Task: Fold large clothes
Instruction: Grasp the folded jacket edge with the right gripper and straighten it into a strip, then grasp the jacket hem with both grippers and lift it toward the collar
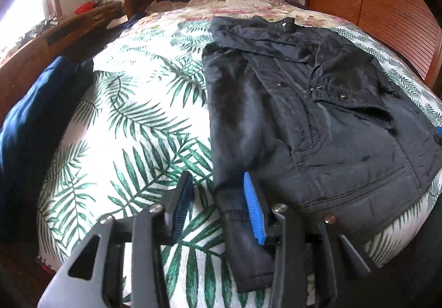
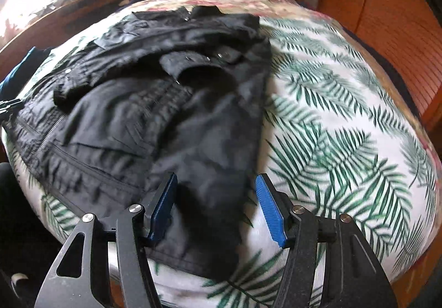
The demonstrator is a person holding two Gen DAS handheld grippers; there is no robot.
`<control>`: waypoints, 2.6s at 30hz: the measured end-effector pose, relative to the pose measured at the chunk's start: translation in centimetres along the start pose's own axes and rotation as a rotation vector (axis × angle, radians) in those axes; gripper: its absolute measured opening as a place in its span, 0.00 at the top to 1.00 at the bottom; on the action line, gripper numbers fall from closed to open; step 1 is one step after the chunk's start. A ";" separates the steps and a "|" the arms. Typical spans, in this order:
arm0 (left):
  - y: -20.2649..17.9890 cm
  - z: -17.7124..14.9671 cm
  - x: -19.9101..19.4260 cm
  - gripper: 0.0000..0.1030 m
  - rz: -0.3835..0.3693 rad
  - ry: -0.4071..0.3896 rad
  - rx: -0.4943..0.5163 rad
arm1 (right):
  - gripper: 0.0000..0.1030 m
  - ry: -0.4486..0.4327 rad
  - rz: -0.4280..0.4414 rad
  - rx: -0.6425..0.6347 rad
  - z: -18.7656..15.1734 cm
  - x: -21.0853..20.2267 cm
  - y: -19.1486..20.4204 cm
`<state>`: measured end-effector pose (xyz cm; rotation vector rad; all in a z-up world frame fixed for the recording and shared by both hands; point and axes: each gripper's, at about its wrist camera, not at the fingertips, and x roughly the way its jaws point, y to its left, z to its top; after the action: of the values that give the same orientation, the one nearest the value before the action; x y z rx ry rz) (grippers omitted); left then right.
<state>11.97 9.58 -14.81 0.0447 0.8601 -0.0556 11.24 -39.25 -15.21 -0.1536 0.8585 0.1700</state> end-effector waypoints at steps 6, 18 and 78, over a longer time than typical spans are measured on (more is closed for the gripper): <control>0.6 -0.1 1.2 0.49 0.014 -0.009 -0.040 | 0.30 -0.002 -0.011 0.045 -0.2 0.8 -0.3; -0.2 -0.6 0.3 0.48 0.041 -0.022 -0.047 | 0.28 0.017 0.018 0.078 -0.4 1.1 -0.6; -0.4 8.9 -35.5 0.98 -0.264 -0.720 -0.193 | 0.94 -0.658 0.318 0.049 8.2 -32.1 2.6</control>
<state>-4.46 9.73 17.86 -0.2588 0.1437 -0.2215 -3.83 -37.82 14.40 0.0870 0.2246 0.4674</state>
